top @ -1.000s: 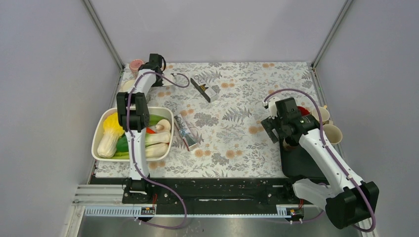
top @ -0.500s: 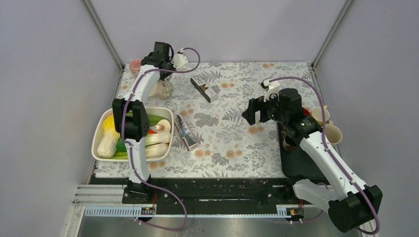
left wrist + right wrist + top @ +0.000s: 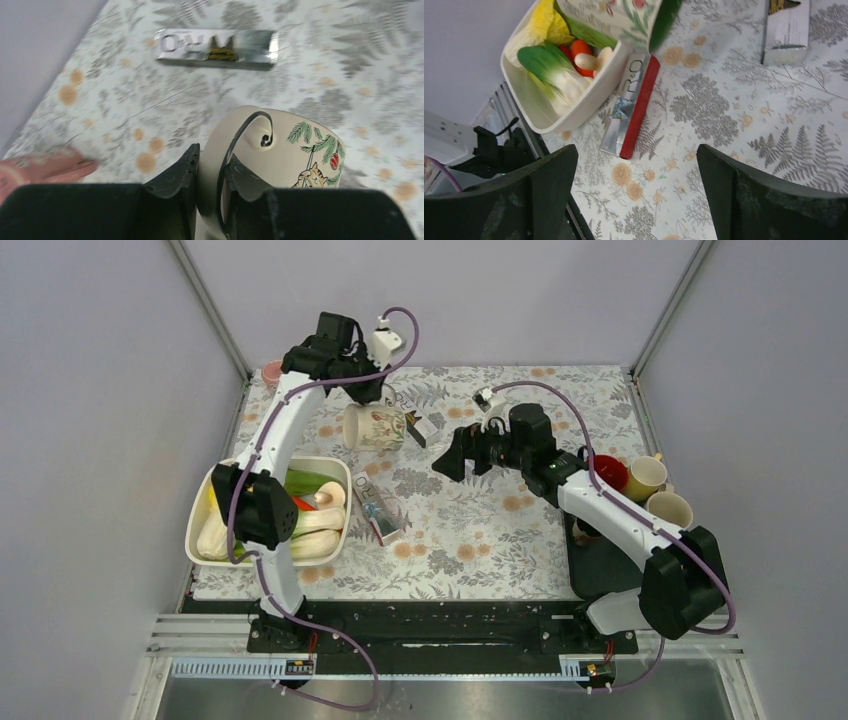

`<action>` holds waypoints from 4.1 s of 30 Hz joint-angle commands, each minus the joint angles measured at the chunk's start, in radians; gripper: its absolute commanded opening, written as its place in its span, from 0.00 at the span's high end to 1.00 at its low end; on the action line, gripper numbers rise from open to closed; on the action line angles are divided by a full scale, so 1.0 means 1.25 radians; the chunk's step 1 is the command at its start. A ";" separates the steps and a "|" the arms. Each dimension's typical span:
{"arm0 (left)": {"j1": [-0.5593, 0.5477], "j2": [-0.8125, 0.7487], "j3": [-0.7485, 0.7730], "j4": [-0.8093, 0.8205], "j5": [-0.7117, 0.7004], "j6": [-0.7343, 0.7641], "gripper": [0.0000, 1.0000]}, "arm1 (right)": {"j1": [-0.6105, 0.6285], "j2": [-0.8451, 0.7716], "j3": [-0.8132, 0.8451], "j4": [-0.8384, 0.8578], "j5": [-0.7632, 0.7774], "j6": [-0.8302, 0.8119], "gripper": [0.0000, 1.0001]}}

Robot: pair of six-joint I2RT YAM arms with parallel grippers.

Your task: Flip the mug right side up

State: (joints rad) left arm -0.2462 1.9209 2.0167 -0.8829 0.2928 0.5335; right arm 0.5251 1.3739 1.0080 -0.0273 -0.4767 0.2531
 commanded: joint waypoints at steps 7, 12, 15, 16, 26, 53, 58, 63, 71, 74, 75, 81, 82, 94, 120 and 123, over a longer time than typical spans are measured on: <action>-0.094 -0.097 0.097 -0.051 0.156 -0.065 1.00 | 0.023 -0.013 0.106 -0.115 0.211 -0.041 0.01; -0.089 -0.091 0.076 -0.042 0.105 -0.062 1.00 | 0.013 -0.022 0.104 -0.319 0.615 -0.078 0.00; -0.086 -0.098 0.049 -0.024 0.075 -0.064 1.00 | -0.014 0.032 0.135 -0.409 0.728 -0.056 0.04; -0.085 -0.101 0.045 -0.021 0.070 -0.063 1.00 | -0.027 0.064 0.146 -0.428 0.767 -0.051 0.06; -0.078 -0.130 0.002 -0.021 0.053 -0.034 1.00 | -0.142 0.306 0.276 -0.555 0.844 -0.023 0.31; -0.071 -0.131 -0.010 -0.021 0.080 -0.027 1.00 | -0.287 0.514 0.331 -0.604 0.666 -0.029 0.46; -0.067 -0.131 -0.011 -0.021 0.077 -0.026 1.00 | -0.294 0.538 0.361 -0.615 0.645 -0.066 0.52; -0.062 -0.128 -0.007 -0.021 0.078 -0.027 1.00 | -0.294 0.585 0.421 -0.647 0.607 -0.114 0.75; -0.053 -0.124 -0.003 -0.021 0.073 -0.025 1.00 | -0.292 0.654 0.563 -0.702 0.581 -0.172 0.92; -0.049 -0.119 0.003 -0.021 0.073 -0.027 1.00 | -0.292 0.673 0.624 -0.716 0.584 -0.164 0.96; -0.048 -0.119 0.004 -0.021 0.073 -0.027 1.00 | -0.292 0.682 0.645 -0.721 0.586 -0.163 0.96; -0.044 -0.121 0.004 -0.020 0.075 -0.028 1.00 | -0.289 0.748 0.779 -0.766 0.575 -0.209 0.99; -0.042 -0.120 0.004 -0.021 0.074 -0.028 1.00 | -0.286 0.765 0.807 -0.775 0.578 -0.227 0.99; -0.039 -0.111 0.013 -0.020 0.068 -0.027 1.00 | -0.247 0.960 1.185 -0.892 0.601 -0.272 1.00; -0.039 -0.165 0.055 -0.062 0.186 -0.086 1.00 | -0.128 0.446 0.916 -0.756 0.262 -0.286 0.08; -0.043 -0.179 0.075 -0.075 0.215 -0.106 1.00 | -0.085 0.251 0.599 -0.505 0.105 -0.236 0.01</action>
State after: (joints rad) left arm -0.2996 1.8206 2.0026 -1.0126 0.4358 0.4576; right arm 0.3485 1.9556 2.0998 -0.9688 -0.0498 -0.0769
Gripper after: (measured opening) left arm 0.225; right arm 0.969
